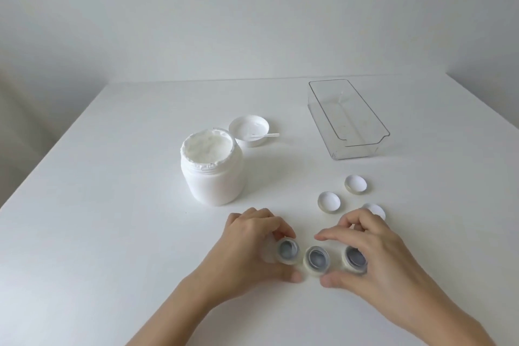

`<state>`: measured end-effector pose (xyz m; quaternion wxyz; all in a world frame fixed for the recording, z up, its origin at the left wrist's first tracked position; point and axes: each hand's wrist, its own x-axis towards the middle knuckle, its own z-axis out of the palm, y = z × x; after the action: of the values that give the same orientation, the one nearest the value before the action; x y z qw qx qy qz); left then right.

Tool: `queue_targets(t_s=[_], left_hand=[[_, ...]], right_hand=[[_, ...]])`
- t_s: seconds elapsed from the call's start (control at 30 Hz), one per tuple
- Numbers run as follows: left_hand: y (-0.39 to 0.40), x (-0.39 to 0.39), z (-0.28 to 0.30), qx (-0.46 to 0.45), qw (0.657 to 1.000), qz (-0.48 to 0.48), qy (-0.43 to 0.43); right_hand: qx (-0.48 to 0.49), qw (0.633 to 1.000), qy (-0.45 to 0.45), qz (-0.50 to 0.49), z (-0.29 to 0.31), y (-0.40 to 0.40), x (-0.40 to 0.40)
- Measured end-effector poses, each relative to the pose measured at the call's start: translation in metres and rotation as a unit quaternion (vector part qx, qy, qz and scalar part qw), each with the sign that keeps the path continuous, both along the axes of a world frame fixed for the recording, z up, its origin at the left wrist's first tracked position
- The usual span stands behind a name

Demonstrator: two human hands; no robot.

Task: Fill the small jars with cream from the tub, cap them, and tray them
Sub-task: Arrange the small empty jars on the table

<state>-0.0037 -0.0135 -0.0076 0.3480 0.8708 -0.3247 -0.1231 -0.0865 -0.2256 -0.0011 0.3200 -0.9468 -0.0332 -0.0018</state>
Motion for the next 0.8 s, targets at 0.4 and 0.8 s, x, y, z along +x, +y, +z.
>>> queue_targets(t_s=[0.4,0.8], left_hand=[[0.002,0.007,-0.007,-0.039,0.995,0.094,-0.003],[0.006,0.010,-0.010,-0.025,0.981,0.192,-0.009]], right_hand=[[0.044,0.999,-0.027,0.009,-0.008,0.005,0.032],[-0.042,0.993,-0.033,0.103,0.004,0.007,0.069]])
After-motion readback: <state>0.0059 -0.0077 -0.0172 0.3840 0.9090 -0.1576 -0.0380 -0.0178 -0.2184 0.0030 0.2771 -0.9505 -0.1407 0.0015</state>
